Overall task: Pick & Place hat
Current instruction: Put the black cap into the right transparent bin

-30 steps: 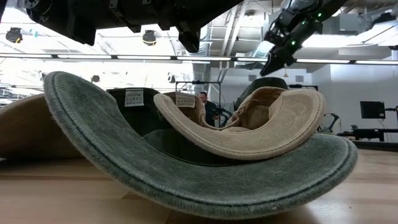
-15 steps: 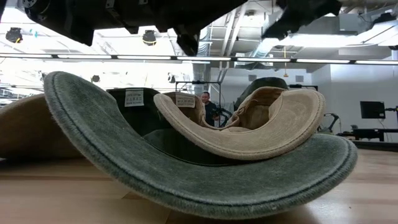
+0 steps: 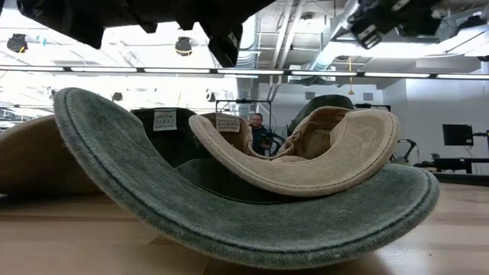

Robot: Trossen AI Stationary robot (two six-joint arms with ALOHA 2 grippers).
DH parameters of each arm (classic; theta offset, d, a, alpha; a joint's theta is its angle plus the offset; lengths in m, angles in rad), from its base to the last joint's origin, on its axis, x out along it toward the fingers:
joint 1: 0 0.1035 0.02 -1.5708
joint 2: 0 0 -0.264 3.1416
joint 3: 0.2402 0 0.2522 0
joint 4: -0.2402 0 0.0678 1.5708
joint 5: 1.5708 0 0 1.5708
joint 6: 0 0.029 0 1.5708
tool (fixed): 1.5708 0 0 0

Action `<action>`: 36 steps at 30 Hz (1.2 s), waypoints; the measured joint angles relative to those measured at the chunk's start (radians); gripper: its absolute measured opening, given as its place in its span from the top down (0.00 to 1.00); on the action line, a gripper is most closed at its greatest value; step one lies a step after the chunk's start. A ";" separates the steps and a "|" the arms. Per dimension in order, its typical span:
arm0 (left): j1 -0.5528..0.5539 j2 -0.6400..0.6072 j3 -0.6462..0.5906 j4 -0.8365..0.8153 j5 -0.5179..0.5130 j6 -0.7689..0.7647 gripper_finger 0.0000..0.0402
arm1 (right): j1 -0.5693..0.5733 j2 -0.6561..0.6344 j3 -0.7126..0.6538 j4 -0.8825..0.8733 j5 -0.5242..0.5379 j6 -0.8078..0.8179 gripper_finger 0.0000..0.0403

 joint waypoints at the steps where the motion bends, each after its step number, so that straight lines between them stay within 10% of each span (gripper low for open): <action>1: -0.005 -0.003 0.000 0.002 0.000 -0.005 0.81 | 0.038 -0.013 -0.041 0.029 -0.053 -0.004 0.53; 12: -0.070 -0.063 0.000 0.006 -0.008 0.001 0.81 | 0.402 -0.003 -0.178 0.233 -0.092 -0.150 0.53; 25: -0.077 -0.067 0.000 0.014 -0.030 0.000 0.81 | 0.460 0.246 -0.177 0.623 -0.091 -0.144 0.53; 31: -0.077 -0.067 0.000 0.013 -0.030 0.000 0.81 | 0.407 0.425 -0.140 0.824 -0.056 0.122 0.54; 36: -0.077 -0.067 0.000 0.014 -0.030 0.000 0.81 | 0.390 0.534 -0.117 1.003 0.221 0.467 0.54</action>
